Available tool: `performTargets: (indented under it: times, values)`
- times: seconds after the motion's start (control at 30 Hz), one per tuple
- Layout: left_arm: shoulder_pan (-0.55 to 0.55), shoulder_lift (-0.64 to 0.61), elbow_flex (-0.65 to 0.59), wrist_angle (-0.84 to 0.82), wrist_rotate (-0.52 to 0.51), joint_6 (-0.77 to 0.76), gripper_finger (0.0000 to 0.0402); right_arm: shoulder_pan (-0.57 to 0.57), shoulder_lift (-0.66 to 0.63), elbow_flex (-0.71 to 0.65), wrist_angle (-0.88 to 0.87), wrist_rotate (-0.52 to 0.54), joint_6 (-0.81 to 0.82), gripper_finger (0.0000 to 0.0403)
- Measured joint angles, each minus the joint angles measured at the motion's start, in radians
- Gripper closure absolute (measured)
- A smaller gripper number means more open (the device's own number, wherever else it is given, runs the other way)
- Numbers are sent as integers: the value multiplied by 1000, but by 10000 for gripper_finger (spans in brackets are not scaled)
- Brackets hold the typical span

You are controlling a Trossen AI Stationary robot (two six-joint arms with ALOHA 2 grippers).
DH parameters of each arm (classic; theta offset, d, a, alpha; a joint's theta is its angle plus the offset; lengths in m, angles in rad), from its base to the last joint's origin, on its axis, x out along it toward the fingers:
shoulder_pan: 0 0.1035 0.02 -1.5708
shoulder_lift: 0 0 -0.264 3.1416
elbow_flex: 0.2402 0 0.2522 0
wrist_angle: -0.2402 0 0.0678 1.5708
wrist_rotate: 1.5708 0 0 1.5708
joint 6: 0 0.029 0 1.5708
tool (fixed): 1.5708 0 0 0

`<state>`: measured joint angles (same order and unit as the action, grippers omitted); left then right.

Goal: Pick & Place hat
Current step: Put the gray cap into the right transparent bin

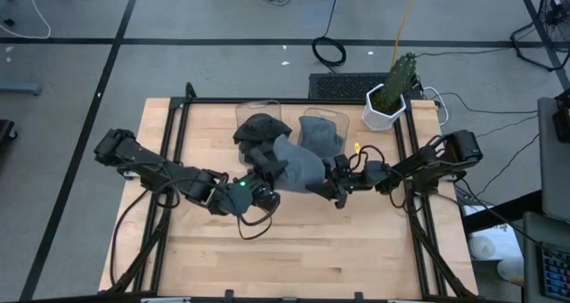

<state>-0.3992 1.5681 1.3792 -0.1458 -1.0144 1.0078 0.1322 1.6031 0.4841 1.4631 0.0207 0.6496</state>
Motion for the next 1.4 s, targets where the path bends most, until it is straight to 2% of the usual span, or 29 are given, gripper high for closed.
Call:
performTargets:
  times: [0.13,0.2,0.27,0.33,0.43,0.5,0.67,0.77,0.93,1.03,1.17,1.3,1.4]
  values:
    - [0,0,0,1,-6,-22,399,0,-18,7,22,-56,-34,250]
    - [-4,0,0,1,-7,-23,398,0,-33,7,22,-99,-58,293]
    - [-8,0,0,3,-6,-26,398,-1,-38,7,21,-139,-75,354]
    - [-9,0,0,2,-2,-33,399,-1,-40,7,21,-172,-102,388]
    - [-14,0,0,8,-5,-101,393,-1,-40,7,20,-179,-108,397]
    - [-17,0,0,43,-26,-178,374,-1,-41,5,13,-177,-116,398]
    - [-25,0,0,145,-145,-309,288,-13,-41,4,1,-171,-119,400]
    - [-44,-11,0,224,-283,-285,224,-26,-41,4,-4,-143,-119,401]
    - [-72,-13,1,403,-510,-93,133,-53,-40,1,-21,-124,-120,402]
    - [-94,-14,1,474,-558,-116,99,-55,-42,1,4,-57,-135,402]
    - [-126,-32,1,489,-558,-258,85,-58,-75,1,45,51,-232,402]
    - [-144,-35,1,488,-552,-401,100,-59,-136,1,61,195,-379,402]
    - [-159,-33,1,444,-471,-546,117,-59,-188,1,103,219,-467,402]
